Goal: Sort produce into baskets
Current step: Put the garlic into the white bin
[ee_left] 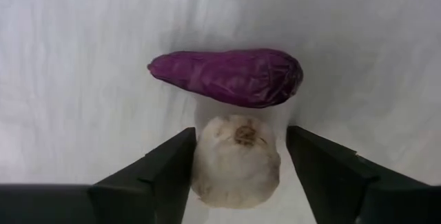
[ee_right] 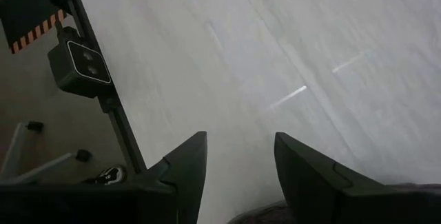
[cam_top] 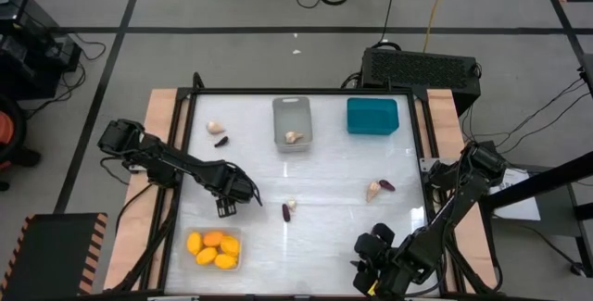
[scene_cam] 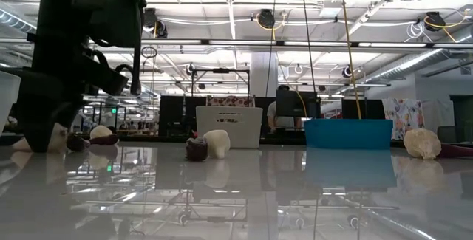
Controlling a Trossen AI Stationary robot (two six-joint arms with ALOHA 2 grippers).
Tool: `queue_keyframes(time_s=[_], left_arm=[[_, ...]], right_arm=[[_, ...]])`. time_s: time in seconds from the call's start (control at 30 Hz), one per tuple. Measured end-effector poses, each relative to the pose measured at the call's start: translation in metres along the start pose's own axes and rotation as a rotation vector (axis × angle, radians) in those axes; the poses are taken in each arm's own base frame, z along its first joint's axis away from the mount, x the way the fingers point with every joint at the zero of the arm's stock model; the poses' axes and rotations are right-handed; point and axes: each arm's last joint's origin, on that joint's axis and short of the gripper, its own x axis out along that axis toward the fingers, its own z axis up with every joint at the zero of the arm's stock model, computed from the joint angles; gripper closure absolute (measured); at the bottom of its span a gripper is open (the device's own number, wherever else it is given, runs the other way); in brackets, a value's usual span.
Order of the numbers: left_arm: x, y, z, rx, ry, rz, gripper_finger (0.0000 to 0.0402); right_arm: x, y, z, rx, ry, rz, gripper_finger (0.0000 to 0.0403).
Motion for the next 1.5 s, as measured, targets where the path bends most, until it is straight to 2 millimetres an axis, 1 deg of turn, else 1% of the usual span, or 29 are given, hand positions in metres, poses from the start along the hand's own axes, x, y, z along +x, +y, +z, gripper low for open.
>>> queue_keyframes(time_s=[0.13, 0.27, 0.43, 0.6, 0.73, 0.87, 0.97, 1.07, 1.13, 1.23, 1.37, 1.5], left_arm=[[-0.002, 0.0, 0.0, -0.029, 0.014, -0.014, 0.0201], [-0.011, 0.001, 0.001, -0.05, 0.045, 0.025, 0.0233], [-0.036, 0.006, 0.009, -0.032, 0.066, 0.057, 0.0256], [-0.069, 0.009, 0.029, -0.066, -0.014, 0.012, 0.0259], [-0.104, 0.01, 0.053, -0.122, -0.213, -0.054, 0.026], [-0.138, 0.015, 0.084, -0.204, -0.517, -0.135, 0.026], [-0.157, 0.025, 0.105, -0.287, -0.731, -0.191, 0.026], [-0.17, 0.041, 0.126, -0.41, -0.92, -0.263, 0.0261], [-0.173, 0.051, 0.138, -0.498, -1.01, -0.3, 0.0261], [-0.169, 0.063, 0.155, -0.589, -1.067, -0.335, 0.0261], [-0.152, 0.076, 0.168, -0.706, -1.019, -0.341, 0.0261], [-0.136, 0.081, 0.177, -0.78, -0.967, -0.338, 0.0261]], right_arm=[[0.0, 0.0, 0.0, -0.009, 0.01, 0.001, 0.0241], [0.0, -0.001, -0.001, -0.013, 0.024, -0.003, 0.0241], [0.0, -0.001, -0.001, -0.042, 0.025, -0.003, 0.0241], [0.0, -0.002, -0.001, -0.052, 0.024, -0.014, 0.0241], [0.0, -0.003, -0.001, -0.059, 0.026, -0.028, 0.0241], [-0.001, -0.005, -0.002, -0.07, 0.03, -0.046, 0.0241], [-0.002, -0.007, -0.005, -0.086, 0.035, -0.062, 0.0241], [-0.005, -0.009, -0.007, -0.1, 0.041, -0.08, 0.0241], [-0.009, -0.011, -0.008, -0.108, 0.043, -0.086, 0.0241], [-0.017, -0.017, -0.01, -0.119, 0.05, -0.124, 0.0241], [-0.031, -0.026, -0.016, -0.147, 0.056, -0.176, 0.0241], [-0.044, -0.035, -0.021, -0.189, 0.041, -0.235, 0.0241]])
